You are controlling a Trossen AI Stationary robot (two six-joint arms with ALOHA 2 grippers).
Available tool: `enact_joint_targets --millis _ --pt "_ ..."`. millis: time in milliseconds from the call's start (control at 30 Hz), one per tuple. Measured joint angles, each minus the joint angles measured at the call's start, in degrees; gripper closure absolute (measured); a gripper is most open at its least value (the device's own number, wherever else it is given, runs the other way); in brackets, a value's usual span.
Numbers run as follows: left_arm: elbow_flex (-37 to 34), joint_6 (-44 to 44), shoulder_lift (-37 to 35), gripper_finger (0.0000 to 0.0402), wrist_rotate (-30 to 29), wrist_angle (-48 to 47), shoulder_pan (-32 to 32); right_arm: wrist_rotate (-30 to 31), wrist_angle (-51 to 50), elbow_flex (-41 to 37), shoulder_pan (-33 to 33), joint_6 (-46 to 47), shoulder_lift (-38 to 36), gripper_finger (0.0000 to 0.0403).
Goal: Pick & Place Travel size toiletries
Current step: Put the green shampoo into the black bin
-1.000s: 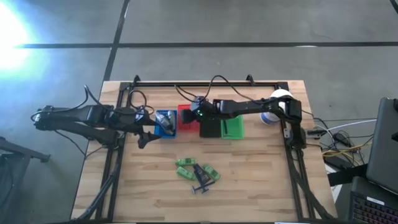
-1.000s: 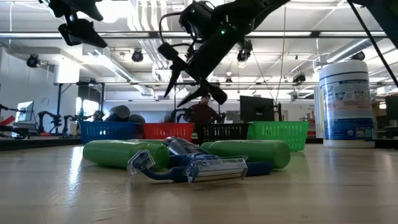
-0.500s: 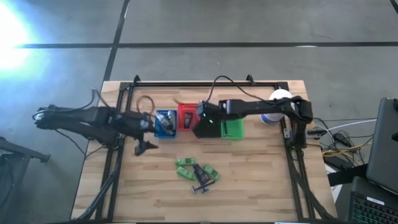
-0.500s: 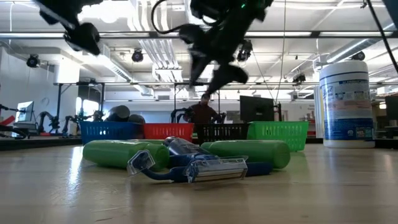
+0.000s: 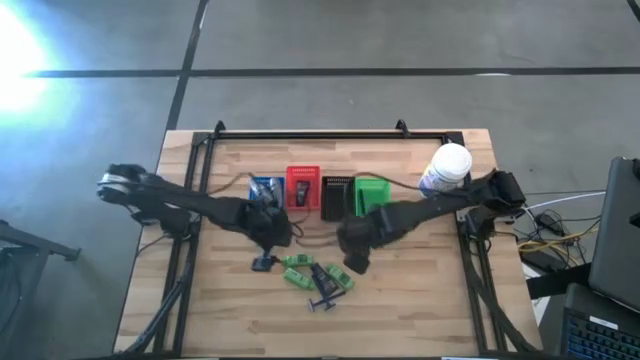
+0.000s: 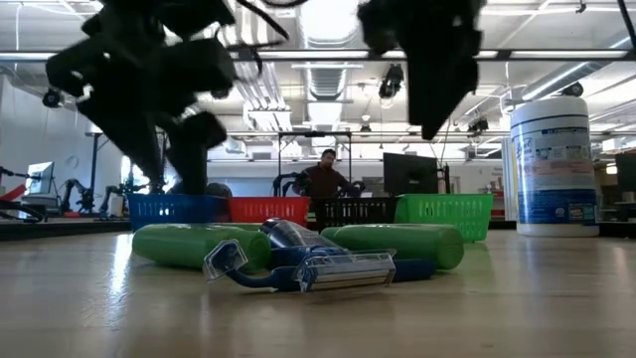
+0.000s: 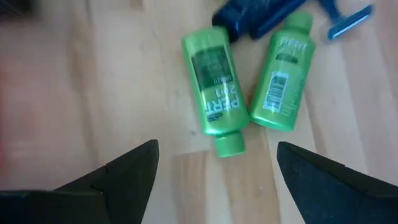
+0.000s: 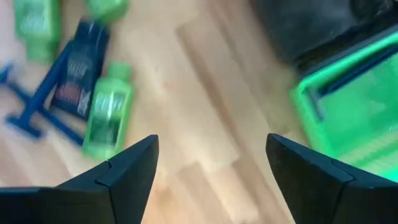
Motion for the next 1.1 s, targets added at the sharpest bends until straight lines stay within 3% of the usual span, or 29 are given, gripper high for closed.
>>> enact_joint_targets --millis 167,333,633,767,1000,1100 --pt "3.7 -7.2 7.4 0.0080 -1.9 4.2 -1.5 4.0 -0.1 -4.1 3.8 3.4 -2.8 0.0098" --pt "7.7 -8.1 12.8 0.0080 -8.8 5.6 -3.3 9.4 -1.0 -9.4 7.2 10.3 -9.0 0.0092" --pt "10.1 -10.8 21.1 0.0093 -10.0 5.6 -3.8 14.7 -1.2 -19.2 10.8 19.4 -21.1 0.0098" --pt "10.6 -10.8 22.3 0.0140 -10.9 5.5 -3.8 14.9 -1.1 -22.7 11.6 20.0 -25.7 0.0108" --pt "14.5 -13.2 19.1 0.0269 -10.9 3.1 -2.4 17.5 -1.2 -27.3 11.9 23.5 -33.3 0.0120" --pt "19.2 -19.2 15.6 0.0287 -11.0 1.1 -0.4 19.1 -0.8 -28.3 11.9 25.1 -35.5 0.0122"
